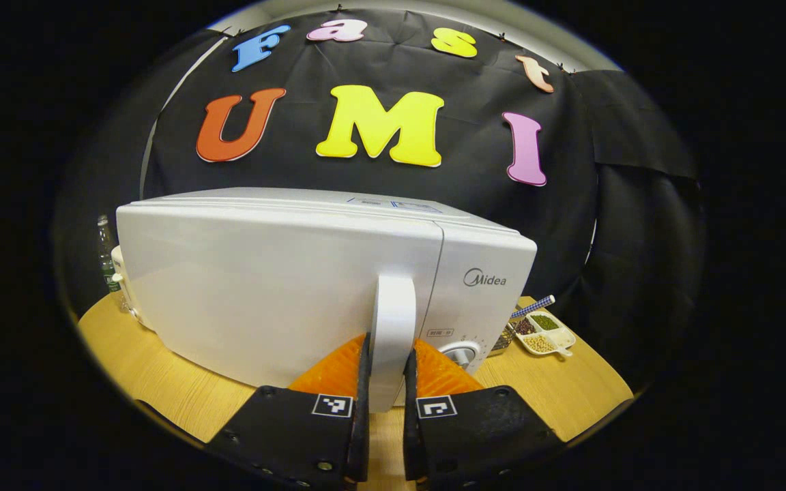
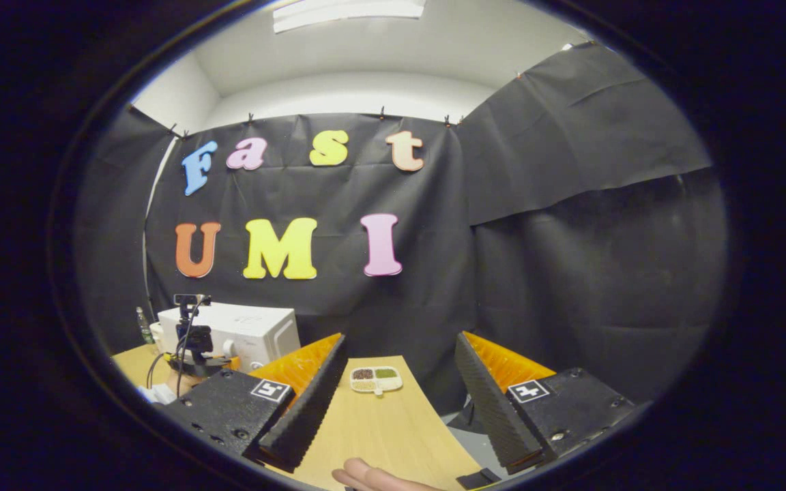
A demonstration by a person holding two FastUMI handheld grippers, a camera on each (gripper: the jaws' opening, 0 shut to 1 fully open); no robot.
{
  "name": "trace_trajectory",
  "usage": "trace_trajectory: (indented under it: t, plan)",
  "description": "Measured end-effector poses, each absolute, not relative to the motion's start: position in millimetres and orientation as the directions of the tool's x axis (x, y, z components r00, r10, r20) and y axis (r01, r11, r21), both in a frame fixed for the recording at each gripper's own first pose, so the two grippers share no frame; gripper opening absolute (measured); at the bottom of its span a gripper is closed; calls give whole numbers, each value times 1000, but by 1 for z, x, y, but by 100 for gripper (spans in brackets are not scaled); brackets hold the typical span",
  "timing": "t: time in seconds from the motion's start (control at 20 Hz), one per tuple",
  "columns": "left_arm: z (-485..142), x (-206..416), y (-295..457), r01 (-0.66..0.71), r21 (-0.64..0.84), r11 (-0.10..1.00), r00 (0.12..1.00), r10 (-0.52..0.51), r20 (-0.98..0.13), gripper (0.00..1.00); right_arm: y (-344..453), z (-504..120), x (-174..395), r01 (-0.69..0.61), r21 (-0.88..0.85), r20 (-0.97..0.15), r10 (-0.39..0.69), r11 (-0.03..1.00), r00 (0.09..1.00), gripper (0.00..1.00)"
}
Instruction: Open the microwave oven with the left hand, put the food in, and close the microwave oven.
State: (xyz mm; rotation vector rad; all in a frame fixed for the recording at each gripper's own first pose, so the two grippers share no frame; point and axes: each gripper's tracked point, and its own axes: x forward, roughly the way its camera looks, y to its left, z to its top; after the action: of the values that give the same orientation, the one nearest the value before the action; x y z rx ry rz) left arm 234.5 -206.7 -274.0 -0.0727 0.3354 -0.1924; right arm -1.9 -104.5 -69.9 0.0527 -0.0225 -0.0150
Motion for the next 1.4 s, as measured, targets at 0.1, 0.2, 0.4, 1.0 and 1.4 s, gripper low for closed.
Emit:
trace_trajectory:
  t: [0.1, 0.2, 0.4, 1.0, 1.4]
  plan:
    - [-272, 232, -204, 182, -45, 982, 935, -187, -300, 12, -104, -71, -6, 10, 47, 13, -11, 999, 1000, 100]
    - [-276, 232, -204, 182, -82, 980, 931, -198, -306, 12, -106, -70, -9, 8, 42, 11, -8, 999, 1000, 100]
    - [-276, 226, -203, 176, -57, 983, 932, -185, -311, 13, -108, -69, -14, 5, 31, 14, -5, 1000, 1000, 100]
    - [-268, 137, -165, 275, -60, 960, 927, -281, -248, 12, -81, -80, -29, -48, 64, -42, 51, 997, 998, 100]
    - [-265, 75, -113, 351, -65, 934, 909, -357, -214, 19, -42, -76, -51, -118, 10, -29, 118, 993, 993, 95]
